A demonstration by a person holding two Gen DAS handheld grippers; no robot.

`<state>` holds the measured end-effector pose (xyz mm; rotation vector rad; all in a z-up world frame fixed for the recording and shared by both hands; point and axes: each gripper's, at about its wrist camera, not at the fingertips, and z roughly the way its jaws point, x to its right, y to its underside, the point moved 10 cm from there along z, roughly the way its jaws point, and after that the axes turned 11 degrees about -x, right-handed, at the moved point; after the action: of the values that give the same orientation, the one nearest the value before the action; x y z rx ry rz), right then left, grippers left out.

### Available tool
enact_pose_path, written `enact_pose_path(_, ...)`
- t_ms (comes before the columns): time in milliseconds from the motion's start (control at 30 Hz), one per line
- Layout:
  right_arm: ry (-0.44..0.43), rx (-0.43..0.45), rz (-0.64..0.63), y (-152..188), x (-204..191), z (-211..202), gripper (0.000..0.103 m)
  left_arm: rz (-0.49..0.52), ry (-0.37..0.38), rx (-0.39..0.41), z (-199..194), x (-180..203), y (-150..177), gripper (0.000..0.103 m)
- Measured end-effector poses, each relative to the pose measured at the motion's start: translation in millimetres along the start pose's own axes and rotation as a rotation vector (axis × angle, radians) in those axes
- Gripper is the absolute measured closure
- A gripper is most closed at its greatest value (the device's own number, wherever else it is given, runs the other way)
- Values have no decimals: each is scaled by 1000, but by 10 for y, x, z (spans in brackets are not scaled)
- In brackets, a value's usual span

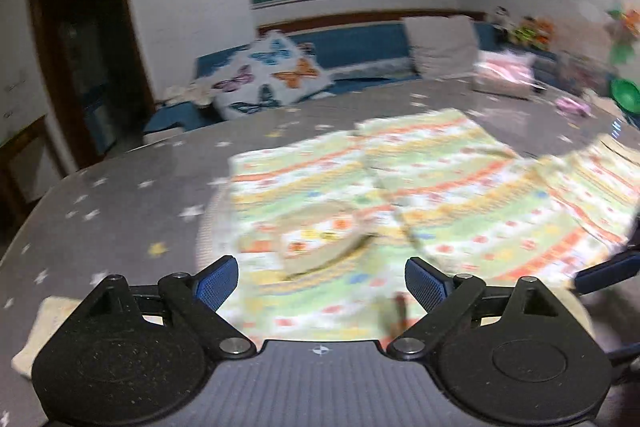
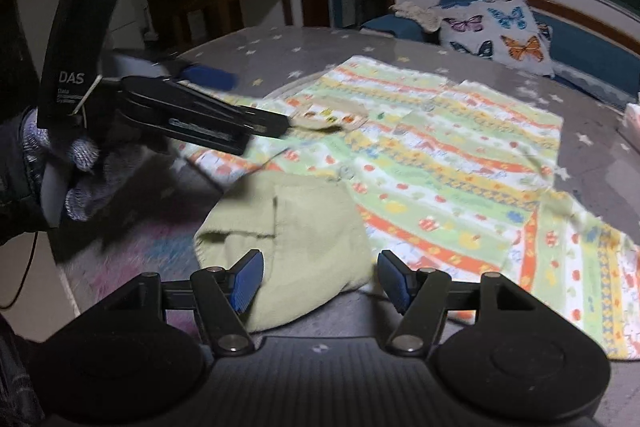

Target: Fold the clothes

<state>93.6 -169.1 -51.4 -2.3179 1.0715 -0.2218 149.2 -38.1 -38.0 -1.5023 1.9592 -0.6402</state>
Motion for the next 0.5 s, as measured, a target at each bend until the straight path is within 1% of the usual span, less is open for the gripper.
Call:
enact_pose_path(100,-2,-22,-3,85,-13,32,37,62,7,-3,55,216,52,11)
enact_pose_path(233,0,-11,20,164,64,-104,37,117,1,-19,123,365,135,10)
enact_pose_path(300,9,2,50,194,161,-205,37,121,2,-23,134,383,141,10)
enact_pose_path(433,68,36,138,259,493,-417,37,115,8,-15,110,379,87,10)
enact_pose_path(500,69,47,203,300,682,-502,37,115,13,-3,78,392,45,10)
